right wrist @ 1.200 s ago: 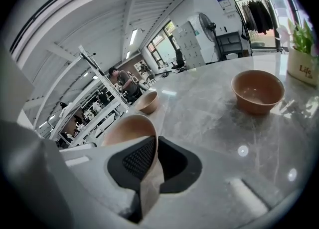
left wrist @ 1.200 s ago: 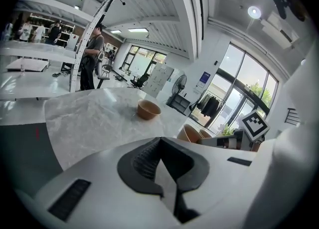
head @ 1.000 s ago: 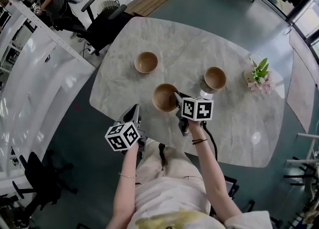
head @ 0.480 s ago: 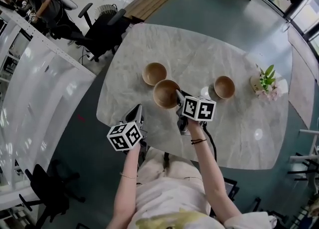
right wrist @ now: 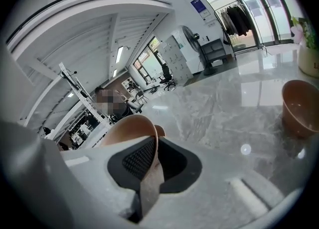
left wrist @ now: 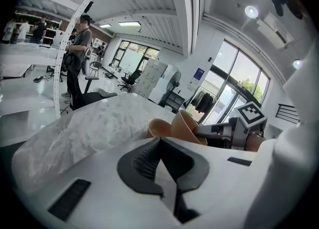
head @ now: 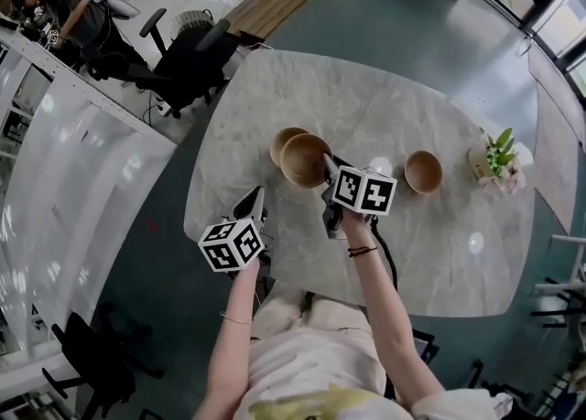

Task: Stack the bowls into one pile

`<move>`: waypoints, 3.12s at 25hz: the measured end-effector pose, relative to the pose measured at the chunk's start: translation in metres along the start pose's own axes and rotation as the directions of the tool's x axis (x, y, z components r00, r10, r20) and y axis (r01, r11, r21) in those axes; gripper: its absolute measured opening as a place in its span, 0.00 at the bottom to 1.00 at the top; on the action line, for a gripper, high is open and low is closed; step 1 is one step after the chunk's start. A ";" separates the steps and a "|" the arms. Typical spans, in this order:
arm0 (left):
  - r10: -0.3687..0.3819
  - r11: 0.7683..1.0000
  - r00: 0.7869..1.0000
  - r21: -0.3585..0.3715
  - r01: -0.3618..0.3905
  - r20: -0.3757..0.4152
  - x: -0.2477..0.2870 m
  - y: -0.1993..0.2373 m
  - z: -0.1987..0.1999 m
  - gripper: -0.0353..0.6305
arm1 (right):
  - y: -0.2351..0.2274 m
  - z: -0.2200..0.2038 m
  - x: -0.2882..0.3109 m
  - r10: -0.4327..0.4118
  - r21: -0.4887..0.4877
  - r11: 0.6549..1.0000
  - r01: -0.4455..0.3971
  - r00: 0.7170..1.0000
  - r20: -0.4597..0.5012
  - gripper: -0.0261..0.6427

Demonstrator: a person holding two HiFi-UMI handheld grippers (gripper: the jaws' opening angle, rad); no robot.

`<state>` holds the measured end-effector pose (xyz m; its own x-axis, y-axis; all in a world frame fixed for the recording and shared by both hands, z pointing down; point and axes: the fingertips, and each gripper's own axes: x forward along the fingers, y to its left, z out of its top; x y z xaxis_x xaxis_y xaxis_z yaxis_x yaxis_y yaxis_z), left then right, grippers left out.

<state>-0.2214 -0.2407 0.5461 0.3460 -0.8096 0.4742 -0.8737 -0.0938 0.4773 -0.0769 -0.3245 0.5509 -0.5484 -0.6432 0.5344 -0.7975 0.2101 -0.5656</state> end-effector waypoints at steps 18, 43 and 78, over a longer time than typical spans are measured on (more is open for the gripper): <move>-0.011 1.000 0.998 -0.027 0.009 -0.067 0.035 0.020 0.001 0.05 | 0.001 0.006 0.063 -0.100 -0.136 0.986 0.094 0.994 -0.039 0.08; -0.026 0.999 0.997 -0.037 0.024 -0.070 0.033 0.023 0.004 0.05 | 0.009 0.008 0.062 -0.171 -0.310 0.936 0.168 0.985 0.017 0.18; -0.230 0.965 0.959 0.091 0.247 -0.165 0.055 -0.125 -0.045 0.05 | -0.102 0.001 -0.094 -0.260 -0.124 0.953 0.277 0.956 0.134 0.05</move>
<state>-0.0778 -0.2475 0.5464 0.5894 -0.6594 0.4666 -0.7884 -0.3436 0.5103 0.0565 -0.2860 0.5578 -0.2833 -0.7684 0.5738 -0.9428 0.1135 -0.3135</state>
